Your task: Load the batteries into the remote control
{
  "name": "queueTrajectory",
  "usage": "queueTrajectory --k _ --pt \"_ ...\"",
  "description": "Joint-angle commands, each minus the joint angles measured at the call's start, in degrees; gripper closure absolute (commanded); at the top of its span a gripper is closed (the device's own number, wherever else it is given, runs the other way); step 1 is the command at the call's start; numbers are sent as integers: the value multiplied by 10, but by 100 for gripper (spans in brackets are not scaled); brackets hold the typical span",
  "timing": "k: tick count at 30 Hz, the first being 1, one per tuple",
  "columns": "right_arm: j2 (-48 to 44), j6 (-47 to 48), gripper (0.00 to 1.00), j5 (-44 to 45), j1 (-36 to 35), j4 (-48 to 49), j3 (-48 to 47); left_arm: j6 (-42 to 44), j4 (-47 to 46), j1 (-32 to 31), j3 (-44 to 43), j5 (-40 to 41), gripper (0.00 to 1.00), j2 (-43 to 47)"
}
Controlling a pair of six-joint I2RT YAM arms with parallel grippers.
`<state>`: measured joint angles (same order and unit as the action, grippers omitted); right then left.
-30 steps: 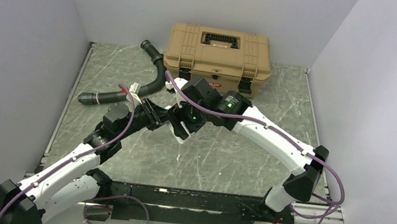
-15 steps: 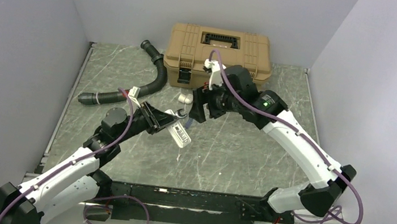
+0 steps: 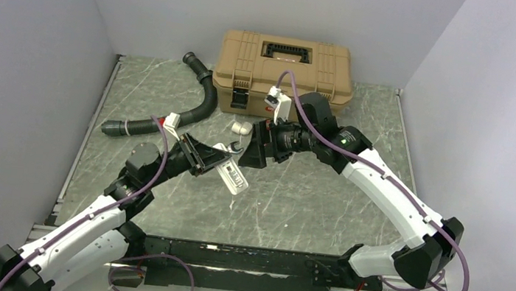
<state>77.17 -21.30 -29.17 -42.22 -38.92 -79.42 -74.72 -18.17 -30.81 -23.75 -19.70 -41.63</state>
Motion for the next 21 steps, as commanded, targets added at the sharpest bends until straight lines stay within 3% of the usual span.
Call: queueTrajectory --k 1,21 --pt "-16 -36 5 -66 4 74 21 -10 -27 2 -20 -16 100 13" --pt "-12 -78 3 -122 4 162 96 -17 -42 2 -28 -23 100 6"
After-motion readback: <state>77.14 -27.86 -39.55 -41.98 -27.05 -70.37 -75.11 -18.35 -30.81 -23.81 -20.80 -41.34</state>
